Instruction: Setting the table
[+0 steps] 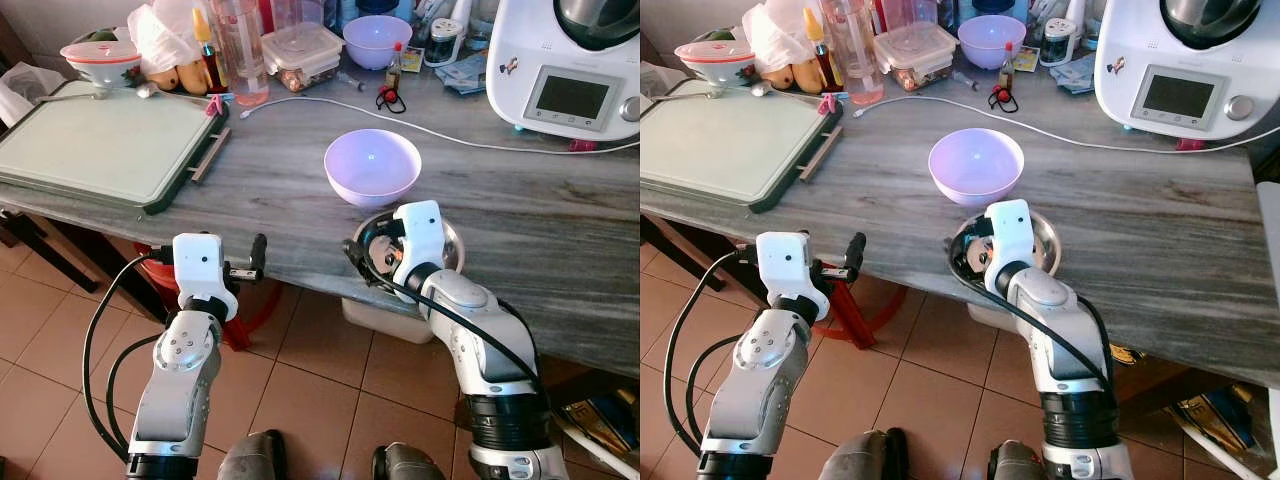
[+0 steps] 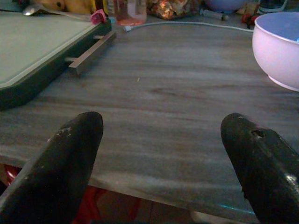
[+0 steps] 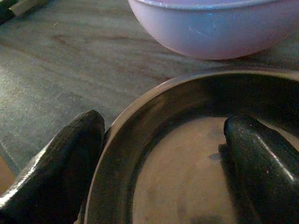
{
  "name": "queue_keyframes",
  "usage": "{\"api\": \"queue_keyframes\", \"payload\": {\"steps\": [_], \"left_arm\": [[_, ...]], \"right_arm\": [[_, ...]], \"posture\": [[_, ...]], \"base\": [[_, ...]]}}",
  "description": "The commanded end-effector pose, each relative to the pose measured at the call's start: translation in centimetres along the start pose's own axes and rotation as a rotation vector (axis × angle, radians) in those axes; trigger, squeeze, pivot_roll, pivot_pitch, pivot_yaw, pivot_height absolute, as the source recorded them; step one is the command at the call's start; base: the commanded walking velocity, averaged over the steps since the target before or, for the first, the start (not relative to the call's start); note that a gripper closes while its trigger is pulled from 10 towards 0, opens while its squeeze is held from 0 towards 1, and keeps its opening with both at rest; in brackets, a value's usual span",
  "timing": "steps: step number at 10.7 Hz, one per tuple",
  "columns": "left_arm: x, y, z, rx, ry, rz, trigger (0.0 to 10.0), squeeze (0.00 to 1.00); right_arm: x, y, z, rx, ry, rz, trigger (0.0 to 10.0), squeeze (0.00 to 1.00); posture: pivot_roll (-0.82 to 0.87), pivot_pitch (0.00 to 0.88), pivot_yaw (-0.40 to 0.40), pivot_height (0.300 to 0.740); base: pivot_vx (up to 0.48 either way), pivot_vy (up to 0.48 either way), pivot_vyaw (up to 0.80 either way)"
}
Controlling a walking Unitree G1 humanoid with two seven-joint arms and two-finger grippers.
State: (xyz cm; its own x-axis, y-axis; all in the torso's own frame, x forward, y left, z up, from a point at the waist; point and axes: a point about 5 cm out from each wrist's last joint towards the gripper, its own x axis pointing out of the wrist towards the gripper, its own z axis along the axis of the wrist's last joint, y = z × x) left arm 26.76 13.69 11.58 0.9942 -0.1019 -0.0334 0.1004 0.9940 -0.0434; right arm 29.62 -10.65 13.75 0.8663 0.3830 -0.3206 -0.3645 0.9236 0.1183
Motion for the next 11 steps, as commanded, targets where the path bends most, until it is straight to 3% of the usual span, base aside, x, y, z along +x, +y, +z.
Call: {"api": "queue_keyframes", "payload": {"steps": [1,5,11], "left_arm": [[0.1,0.3,-0.1,0.008,0.006,0.017,10.0,0.00],[0.0,0.4,-0.1,0.001,-0.002,0.031,10.0,0.00],[-0.1,0.3,-0.1,-0.005,0.002,0.024,10.0,0.00]], "right_arm": [[-0.1,0.3,1.0,-0.014,-0.044,0.012,10.0,1.00],[-0.5,0.4,2.6,-0.075,-0.160,0.003,10.0,0.93],[-1.5,-1.5,0.3,-0.095,-0.049,-0.138,10.0,0.93]], "posture": [[-0.02,0.129,0.063,0.740],[-0.01,0.126,0.063,0.740],[-0.02,0.136,0.062,0.740]], "base": [[0.000,0.000,0.00],[0.000,0.000,0.00],[0.000,0.000,0.00]]}}
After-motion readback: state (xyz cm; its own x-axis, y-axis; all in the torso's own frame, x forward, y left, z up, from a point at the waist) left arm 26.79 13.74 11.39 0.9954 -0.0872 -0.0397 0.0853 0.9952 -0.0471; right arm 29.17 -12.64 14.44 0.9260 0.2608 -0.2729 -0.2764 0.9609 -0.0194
